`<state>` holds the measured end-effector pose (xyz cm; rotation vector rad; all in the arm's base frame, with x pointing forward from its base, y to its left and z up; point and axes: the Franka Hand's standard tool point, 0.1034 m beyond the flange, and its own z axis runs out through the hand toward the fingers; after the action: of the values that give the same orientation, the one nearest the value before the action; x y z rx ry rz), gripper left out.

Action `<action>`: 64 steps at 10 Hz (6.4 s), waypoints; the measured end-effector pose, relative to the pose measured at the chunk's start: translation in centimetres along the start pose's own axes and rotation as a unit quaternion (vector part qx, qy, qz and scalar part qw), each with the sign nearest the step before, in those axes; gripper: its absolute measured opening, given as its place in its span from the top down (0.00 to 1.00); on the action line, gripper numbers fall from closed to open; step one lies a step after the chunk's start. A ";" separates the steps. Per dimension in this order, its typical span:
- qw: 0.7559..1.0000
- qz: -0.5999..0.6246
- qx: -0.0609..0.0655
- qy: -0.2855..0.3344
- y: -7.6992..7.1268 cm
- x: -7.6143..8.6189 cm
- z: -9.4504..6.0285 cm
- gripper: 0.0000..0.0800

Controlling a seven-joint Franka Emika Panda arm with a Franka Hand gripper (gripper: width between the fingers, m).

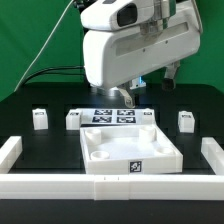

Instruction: Assemble one leg

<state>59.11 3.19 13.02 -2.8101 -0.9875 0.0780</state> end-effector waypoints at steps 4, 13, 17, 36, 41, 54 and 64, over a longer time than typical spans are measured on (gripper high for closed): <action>0.998 -0.058 -0.028 0.021 -0.4 -0.4 0.5 0.19; 0.978 -0.203 -0.042 -0.005 -2.2 -2.9 4.1 0.19; 0.918 -0.387 -0.076 -0.030 -3.9 -6.1 7.5 0.19; 0.870 -0.488 -0.048 -0.050 -4.7 -12.5 13.3 0.19; 0.873 -0.483 -0.047 -0.050 -4.8 -12.5 13.3 0.52; 0.893 -0.444 -0.059 -0.033 -6.7 -9.2 13.6 0.92; 0.899 -0.432 -0.070 -0.022 -7.8 -4.8 13.8 0.64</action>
Offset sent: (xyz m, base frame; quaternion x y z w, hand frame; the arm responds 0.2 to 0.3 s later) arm -0.0233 0.0075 0.0017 -0.0593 0.0584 -0.1706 0.9818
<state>49.17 8.02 0.67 -2.2081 -2.2039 -0.0420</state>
